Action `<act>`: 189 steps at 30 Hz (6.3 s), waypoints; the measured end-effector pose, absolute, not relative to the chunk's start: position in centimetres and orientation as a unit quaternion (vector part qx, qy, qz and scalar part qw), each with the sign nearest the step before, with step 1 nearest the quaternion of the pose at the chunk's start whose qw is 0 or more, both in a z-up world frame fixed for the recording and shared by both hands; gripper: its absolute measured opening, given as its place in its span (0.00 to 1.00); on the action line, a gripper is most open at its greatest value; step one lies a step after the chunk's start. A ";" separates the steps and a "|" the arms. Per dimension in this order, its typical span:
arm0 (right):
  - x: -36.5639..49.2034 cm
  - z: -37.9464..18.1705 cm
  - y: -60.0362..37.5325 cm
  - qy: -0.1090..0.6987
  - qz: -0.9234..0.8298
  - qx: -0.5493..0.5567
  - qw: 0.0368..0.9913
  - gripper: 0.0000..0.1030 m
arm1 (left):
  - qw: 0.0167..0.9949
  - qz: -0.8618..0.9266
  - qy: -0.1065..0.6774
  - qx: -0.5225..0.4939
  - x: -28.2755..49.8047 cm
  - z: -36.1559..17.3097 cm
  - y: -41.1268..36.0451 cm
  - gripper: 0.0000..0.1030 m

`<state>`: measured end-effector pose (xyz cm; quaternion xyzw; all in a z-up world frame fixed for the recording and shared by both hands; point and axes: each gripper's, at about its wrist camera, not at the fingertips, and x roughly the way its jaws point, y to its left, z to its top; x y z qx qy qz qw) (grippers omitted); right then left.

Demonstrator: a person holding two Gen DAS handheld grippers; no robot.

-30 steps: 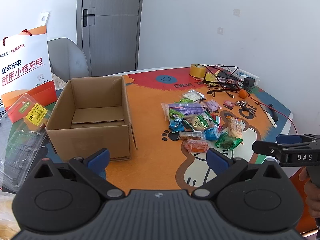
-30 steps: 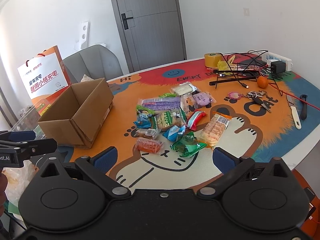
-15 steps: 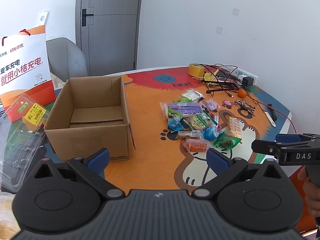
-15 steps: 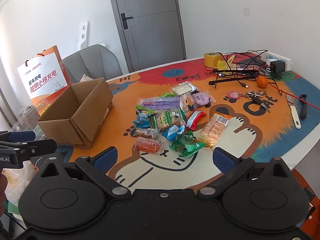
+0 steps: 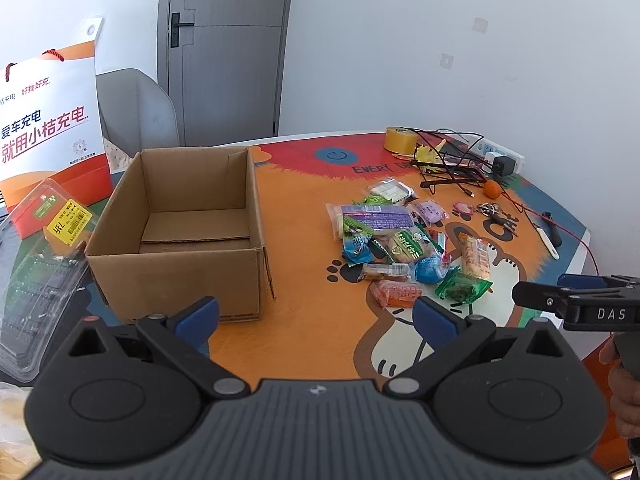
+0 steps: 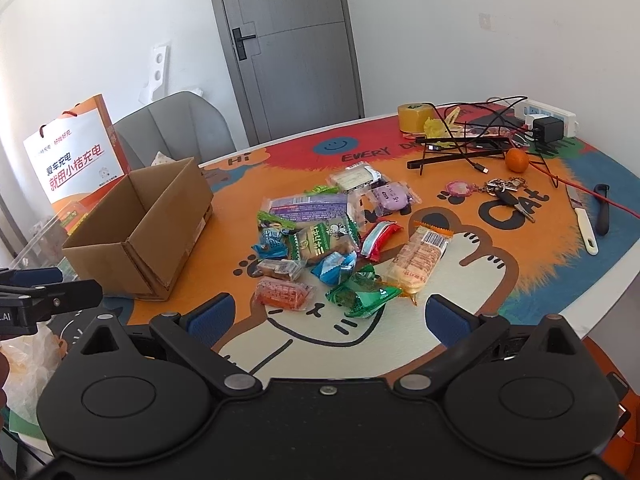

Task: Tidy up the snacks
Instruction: 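Grasp the orange snack packet with the left tool while the right tool grasps a green-wrapped candy, then release the orange packet into the box with the left tool while the right drops the green candy, then move both open tools back from the box to the snack pile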

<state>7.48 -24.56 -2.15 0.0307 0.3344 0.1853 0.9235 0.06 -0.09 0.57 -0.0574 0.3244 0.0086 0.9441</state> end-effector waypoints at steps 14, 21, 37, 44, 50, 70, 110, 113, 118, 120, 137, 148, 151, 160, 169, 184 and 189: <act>8.7 -3.9 -25.6 0.326 0.185 0.047 0.926 1.00 | 0.952 -0.009 0.300 -0.064 2.3 -0.1 -1.4 0.99; 9.6 -5.0 -26.7 0.319 0.173 0.054 0.930 1.00 | 0.952 -0.018 0.299 -0.069 4.1 -1.2 -2.3 0.99; 11.6 -8.4 -27.8 0.334 0.165 0.049 0.927 0.93 | 0.938 -0.057 0.333 -0.083 8.3 -5.0 -4.4 0.97; 12.6 -9.5 -27.6 0.344 0.186 0.061 0.919 0.78 | 0.930 -0.063 0.353 -0.084 10.2 -6.4 -5.1 0.88; 13.9 -10.1 -27.1 0.352 0.200 0.072 0.911 0.68 | 0.924 -0.069 0.368 -0.081 11.7 -7.6 -5.7 0.84; 15.4 -10.8 -26.2 0.346 0.206 0.084 0.911 0.58 | 0.920 -0.080 0.378 -0.068 12.6 -9.2 -6.7 0.47; 14.9 -4.8 -20.1 0.282 0.284 0.111 0.910 0.29 | 0.957 -0.001 0.269 -0.106 8.6 -1.2 1.0 0.47; 15.2 -4.1 -19.0 0.275 0.292 0.115 0.909 0.29 | 0.958 0.010 0.264 -0.110 8.4 -0.8 1.9 0.47; 15.6 -3.1 -16.8 0.267 0.307 0.119 0.906 0.29 | 0.959 0.033 0.256 -0.117 7.8 -0.3 3.8 0.47; 15.7 -2.7 -16.0 0.262 0.315 0.119 0.904 0.29 | 0.959 0.040 0.253 -0.124 7.6 -0.2 4.8 0.47; 16.3 -0.8 -9.3 0.255 0.368 0.099 0.889 0.29 | 0.951 0.111 0.246 -0.147 7.1 0.2 11.5 0.47; 16.4 -1.0 -5.6 0.271 0.392 0.089 0.875 0.29 | 0.940 0.133 0.262 -0.175 7.2 0.0 13.6 0.62; 16.4 -1.2 -5.0 0.275 0.397 0.087 0.871 0.29 | 0.940 0.143 0.253 -0.177 6.4 0.2 13.9 0.64; 16.6 -1.6 -4.8 0.290 0.393 0.096 0.867 0.42 | 0.937 0.155 0.253 -0.183 5.4 0.4 14.0 0.78; 15.5 -2.4 -9.0 0.293 0.347 0.097 0.885 0.57 | 0.939 0.138 0.264 -0.171 5.8 0.0 11.7 0.89; 14.2 -3.1 -15.8 0.291 0.288 0.105 0.906 0.81 | 0.943 0.085 0.285 -0.150 6.8 -0.8 6.3 0.96; 14.0 -3.5 -18.1 0.291 0.266 0.107 0.913 0.91 | 0.947 0.068 0.280 -0.143 6.9 -0.7 4.6 0.99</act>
